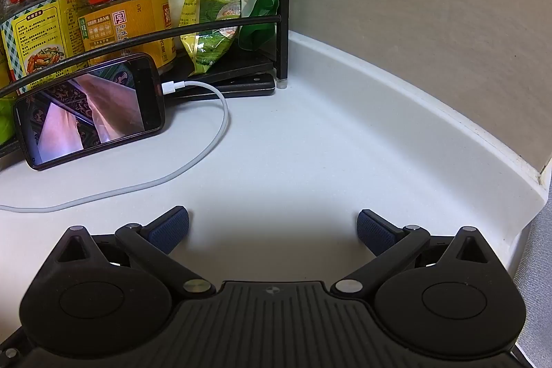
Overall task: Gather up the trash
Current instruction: 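Turn both tools from the spice rack toward the gray mat of trash, then move both tools toward the trash on the gray mat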
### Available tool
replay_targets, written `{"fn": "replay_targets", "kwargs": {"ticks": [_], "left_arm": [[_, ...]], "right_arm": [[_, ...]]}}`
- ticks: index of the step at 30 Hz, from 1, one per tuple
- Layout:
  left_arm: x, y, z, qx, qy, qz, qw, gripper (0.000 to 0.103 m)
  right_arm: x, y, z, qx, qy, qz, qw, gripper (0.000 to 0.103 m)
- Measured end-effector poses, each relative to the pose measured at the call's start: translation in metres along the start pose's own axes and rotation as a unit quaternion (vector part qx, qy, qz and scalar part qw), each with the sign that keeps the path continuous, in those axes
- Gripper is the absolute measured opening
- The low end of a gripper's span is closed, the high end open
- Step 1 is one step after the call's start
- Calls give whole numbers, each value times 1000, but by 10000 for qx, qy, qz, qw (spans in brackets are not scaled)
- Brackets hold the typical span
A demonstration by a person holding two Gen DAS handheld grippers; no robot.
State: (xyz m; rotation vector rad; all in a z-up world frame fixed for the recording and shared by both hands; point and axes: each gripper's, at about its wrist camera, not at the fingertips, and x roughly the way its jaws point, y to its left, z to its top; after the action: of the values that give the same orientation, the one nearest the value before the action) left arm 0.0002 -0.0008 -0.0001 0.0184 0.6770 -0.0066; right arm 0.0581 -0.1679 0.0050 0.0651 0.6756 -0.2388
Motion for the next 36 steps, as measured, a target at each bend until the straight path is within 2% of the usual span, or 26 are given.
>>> {"fn": "replay_targets", "kwargs": {"ticks": [3,7,9,13,16,19,22,24,27,29,32,34,36], "left_arm": [[-1,-4,0,115,-6,-156,9998,103],[-7,-11,-7,498,-16,-541,9973,103],[-11,-17,-7,527,-23,-717,9960,103],[-32,-25,-11,636,-523,-1096,9906,103],[-48,-34,-14,736,-645,-1515,9836,103],[-75,-45,-29,938,-658,-2203,9687,103],[-111,-63,-47,1203,-586,-2455,9601,103],[-138,-74,-56,1271,-432,-2770,9515,103],[-187,-83,-76,1305,-439,-3161,9387,103],[-216,-88,-90,1279,-590,-3187,9373,103],[-255,-88,-111,1177,-744,-3052,9420,103],[-272,-83,-117,1020,-557,-3146,9421,103],[-285,-78,-125,798,-369,-3336,9386,103]], "right_arm": [[1,2,1,-46,2,39,10000,103],[4,7,2,35,4,-80,10000,103],[-5,6,0,81,41,-29,10000,103],[-62,-13,-5,65,-399,-112,9991,103],[-123,-39,-17,119,-850,-372,9956,103],[-189,-72,-46,372,-1171,-800,9892,103],[-253,-116,-89,657,-1357,-1207,9812,103],[-294,-137,-122,744,-1470,-1477,9752,103],[-344,-159,-169,858,-1698,-1842,9643,103],[-368,-170,-192,952,-1777,-1952,9598,103],[-399,-179,-217,992,-1849,-2002,9570,103],[-417,-180,-232,1010,-1948,-1964,9557,103],[-432,-186,-241,1089,-1957,-1688,9599,103]]}}
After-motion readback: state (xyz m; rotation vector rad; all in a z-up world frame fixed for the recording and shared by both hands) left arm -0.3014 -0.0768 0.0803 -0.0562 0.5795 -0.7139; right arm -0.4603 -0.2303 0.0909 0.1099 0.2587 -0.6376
